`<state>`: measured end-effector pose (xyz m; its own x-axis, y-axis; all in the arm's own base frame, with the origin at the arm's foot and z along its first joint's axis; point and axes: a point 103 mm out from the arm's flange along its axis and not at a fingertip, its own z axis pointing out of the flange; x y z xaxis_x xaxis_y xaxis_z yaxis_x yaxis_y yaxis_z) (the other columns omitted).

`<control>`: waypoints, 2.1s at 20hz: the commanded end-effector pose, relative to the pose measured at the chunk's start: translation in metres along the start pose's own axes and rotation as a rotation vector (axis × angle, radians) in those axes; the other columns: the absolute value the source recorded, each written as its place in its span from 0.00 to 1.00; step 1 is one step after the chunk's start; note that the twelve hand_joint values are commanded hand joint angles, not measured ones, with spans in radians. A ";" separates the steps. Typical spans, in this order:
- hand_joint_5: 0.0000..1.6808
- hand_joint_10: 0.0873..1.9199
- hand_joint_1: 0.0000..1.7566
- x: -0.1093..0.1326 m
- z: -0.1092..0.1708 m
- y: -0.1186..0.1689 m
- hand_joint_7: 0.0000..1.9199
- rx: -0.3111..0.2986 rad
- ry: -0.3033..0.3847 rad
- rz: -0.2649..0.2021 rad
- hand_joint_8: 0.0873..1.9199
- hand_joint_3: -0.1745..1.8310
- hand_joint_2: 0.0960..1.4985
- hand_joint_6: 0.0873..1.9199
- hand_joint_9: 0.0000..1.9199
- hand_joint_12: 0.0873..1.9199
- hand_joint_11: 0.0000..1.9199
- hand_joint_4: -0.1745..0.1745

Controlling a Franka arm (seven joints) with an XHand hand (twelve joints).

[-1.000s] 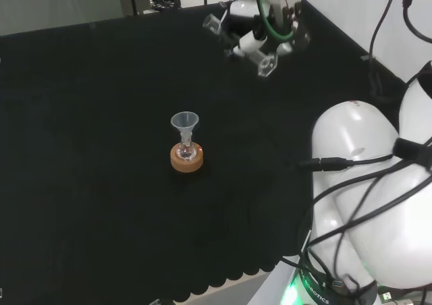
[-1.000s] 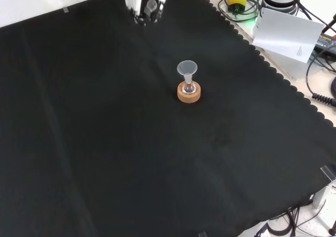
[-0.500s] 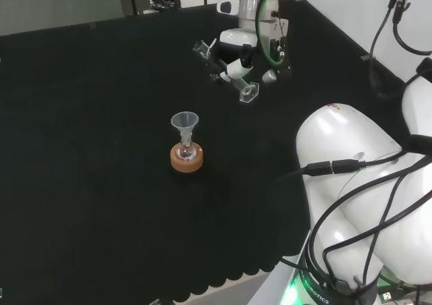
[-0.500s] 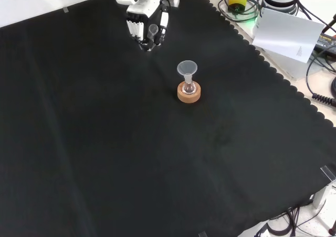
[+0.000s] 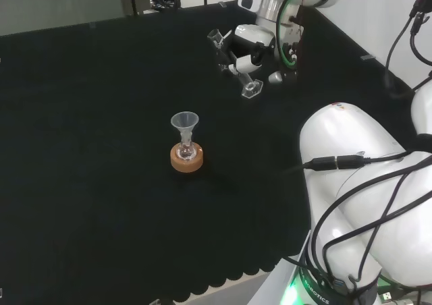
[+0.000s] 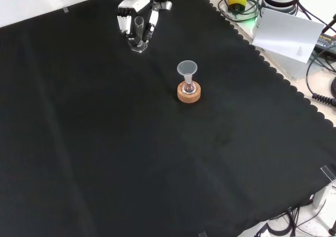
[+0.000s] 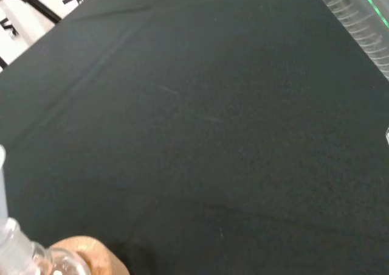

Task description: Put the graduated cylinder back on the table.

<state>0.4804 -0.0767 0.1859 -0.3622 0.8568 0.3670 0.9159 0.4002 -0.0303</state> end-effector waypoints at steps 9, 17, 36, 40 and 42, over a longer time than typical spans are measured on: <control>0.60 0.00 0.65 -0.007 0.048 0.053 0.68 -0.129 0.173 -0.011 0.06 0.09 0.72 0.49 0.75 0.35 0.66 0.10; 0.59 0.00 0.65 -0.018 0.061 0.063 0.67 -0.199 0.260 0.003 0.06 0.09 0.72 0.50 0.74 0.35 0.66 0.09; 0.59 0.00 0.65 -0.029 0.082 0.088 0.66 -0.270 0.336 -0.003 0.05 0.09 0.72 0.50 0.72 0.36 0.64 0.07; 0.59 0.00 0.65 -0.033 0.087 0.090 0.65 -0.284 0.362 0.012 0.05 0.10 0.72 0.50 0.72 0.36 0.64 0.08; 0.59 0.00 0.65 -0.035 0.089 0.090 0.65 -0.291 0.373 0.019 0.05 0.10 0.72 0.50 0.72 0.36 0.64 0.08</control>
<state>0.5584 -0.0400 0.0935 -0.3215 0.6775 0.6615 0.9463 0.2543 0.1994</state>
